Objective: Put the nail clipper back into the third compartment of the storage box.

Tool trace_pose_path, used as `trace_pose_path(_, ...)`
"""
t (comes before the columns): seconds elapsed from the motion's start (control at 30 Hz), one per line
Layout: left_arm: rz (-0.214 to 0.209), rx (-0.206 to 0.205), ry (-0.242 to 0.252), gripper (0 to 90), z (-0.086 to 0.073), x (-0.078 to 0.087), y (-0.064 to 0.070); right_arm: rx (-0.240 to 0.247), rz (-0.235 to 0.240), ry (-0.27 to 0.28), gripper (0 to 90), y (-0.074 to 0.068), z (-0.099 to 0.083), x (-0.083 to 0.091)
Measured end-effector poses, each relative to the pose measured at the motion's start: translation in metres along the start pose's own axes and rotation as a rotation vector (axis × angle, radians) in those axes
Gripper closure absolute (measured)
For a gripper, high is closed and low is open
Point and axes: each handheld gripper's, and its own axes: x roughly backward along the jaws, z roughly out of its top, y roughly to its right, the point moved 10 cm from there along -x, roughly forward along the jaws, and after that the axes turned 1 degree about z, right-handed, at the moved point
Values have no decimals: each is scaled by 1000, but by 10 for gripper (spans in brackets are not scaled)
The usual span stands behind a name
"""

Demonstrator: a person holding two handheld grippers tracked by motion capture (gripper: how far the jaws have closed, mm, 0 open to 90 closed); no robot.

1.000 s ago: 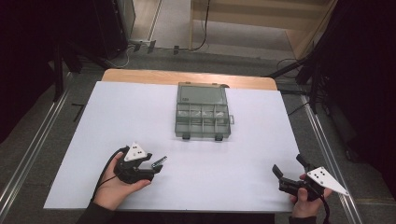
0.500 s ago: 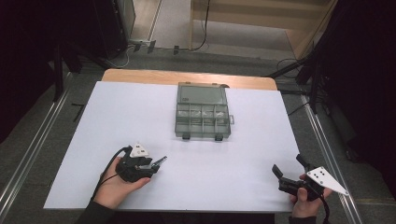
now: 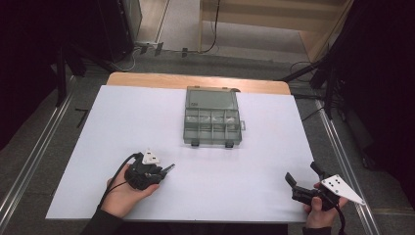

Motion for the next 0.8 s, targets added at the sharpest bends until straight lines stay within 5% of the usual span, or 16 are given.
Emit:
trace_pose_path(0.23, 12, -7, -35, 789, 1, 0, 1, -1, -2, 0, 0, 0, 0, 0)
trace_pose_path(0.8, -26, -26, -8, 795, 3, 3, 0, -3, -2, 1, 0, 1, 0, 0)
